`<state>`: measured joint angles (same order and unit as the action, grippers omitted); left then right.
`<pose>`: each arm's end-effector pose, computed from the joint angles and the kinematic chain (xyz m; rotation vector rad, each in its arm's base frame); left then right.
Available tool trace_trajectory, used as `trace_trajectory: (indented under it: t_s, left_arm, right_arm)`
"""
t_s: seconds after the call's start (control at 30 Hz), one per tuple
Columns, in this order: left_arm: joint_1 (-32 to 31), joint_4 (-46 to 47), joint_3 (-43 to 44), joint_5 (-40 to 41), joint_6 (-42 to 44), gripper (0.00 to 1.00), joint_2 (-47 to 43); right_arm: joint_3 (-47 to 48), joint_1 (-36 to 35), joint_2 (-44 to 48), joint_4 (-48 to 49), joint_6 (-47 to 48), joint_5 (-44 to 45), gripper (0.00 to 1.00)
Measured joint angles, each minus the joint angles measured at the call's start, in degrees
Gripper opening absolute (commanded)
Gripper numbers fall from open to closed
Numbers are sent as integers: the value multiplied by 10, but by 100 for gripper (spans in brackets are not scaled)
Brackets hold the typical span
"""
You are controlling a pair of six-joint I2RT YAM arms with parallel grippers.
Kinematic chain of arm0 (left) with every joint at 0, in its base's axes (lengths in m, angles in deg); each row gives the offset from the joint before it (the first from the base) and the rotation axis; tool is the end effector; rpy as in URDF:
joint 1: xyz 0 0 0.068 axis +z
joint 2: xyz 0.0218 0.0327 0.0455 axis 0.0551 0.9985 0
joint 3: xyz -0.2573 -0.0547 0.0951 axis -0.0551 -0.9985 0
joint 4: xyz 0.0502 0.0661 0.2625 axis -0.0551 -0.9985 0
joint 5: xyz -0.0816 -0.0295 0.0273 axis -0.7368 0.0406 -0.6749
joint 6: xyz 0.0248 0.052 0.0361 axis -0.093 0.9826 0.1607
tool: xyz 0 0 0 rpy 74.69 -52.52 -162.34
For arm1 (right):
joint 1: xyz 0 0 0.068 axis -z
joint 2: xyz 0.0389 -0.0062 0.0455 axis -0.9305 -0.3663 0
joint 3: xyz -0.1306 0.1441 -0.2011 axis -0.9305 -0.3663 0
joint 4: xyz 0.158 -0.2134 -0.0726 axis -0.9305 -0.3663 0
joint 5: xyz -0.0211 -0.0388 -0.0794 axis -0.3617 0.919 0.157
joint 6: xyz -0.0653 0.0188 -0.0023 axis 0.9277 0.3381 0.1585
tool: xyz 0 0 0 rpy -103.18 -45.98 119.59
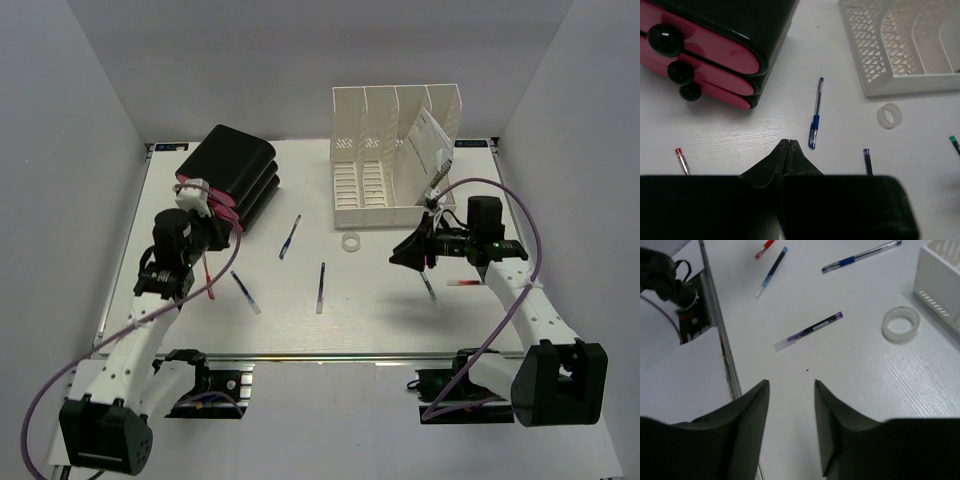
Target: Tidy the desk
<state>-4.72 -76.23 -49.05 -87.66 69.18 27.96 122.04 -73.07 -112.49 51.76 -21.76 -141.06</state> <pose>0.2225 -0.0407 0.2849 0.0134 1.9515 -0.4282 0.2440 0.0672 0.2676 -0.8887 1.8140 1.0291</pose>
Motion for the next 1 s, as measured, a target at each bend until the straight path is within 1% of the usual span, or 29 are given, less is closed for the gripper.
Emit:
trace_trajectory:
  t_s: [0.07, 0.1, 0.13, 0.17, 0.2, 0.23, 0.37, 0.4, 0.5, 0.53, 0.57, 0.6, 0.67, 0.7, 0.73, 0.77, 0.8, 0.9, 1.0]
  left_arm:
    - [5, -29, 44, 25, -4, 31, 55]
    - [8, -44, 62, 35, -9, 39, 74]
    - [12, -60, 80, 43, -16, 52, 92]
    - [17, -72, 95, 50, -24, 57, 104]
    - [24, -86, 111, 56, -36, 61, 114]
    - [31, -96, 122, 59, -44, 66, 121]
    - [69, -125, 158, 59, -90, 70, 135]
    - [81, -131, 164, 55, -101, 70, 138]
    - [115, -136, 176, 33, -126, 64, 151]
    - [129, -136, 177, 18, -134, 61, 158]
    - [146, -137, 177, 6, -140, 55, 165]
    - [163, -137, 177, -12, -147, 52, 173]
    - [196, -129, 174, -47, -159, 46, 189]
    - [212, -123, 170, -63, -165, 46, 195]
    - [226, -110, 162, -83, -172, 46, 199]
    - [240, -95, 152, -103, -180, 46, 202]
    - [251, -84, 143, -119, -186, 52, 204]
    - [273, -35, 113, -166, -204, 64, 211]
    - [288, 20, 97, -207, -223, 67, 227]
  right_arm:
    - [0, 2, 2, -25, 31, -23, 57]
    - [0, 3, 6, -37, 43, -34, 58]
    - [0, 4, 9, -47, 56, -40, 59]
    - [0, 5, 14, -57, 68, -46, 63]
    - [0, 6, 17, -67, 78, -48, 64]
    - [0, 8, 20, -73, 83, -49, 66]
    - [0, 19, 24, -94, 100, -59, 67]
    - [0, 21, 24, -100, 102, -61, 67]
    - [1, 27, 24, -114, 112, -64, 62]
    - [2, 29, 23, -119, 116, -64, 58]
    - [3, 31, 22, -123, 122, -66, 55]
    - [5, 33, 20, -130, 130, -68, 50]
    - [11, 35, 13, -145, 142, -72, 45]
    - [14, 36, 9, -151, 149, -74, 38]
    - [15, 37, 7, -155, 155, -76, 34]
    - [17, 38, 4, -162, 162, -77, 31]
    - [17, 40, 3, -166, 167, -78, 28]
    - [17, 50, 3, -177, 179, -81, 27]
    - [17, 56, 3, -179, 185, -80, 27]
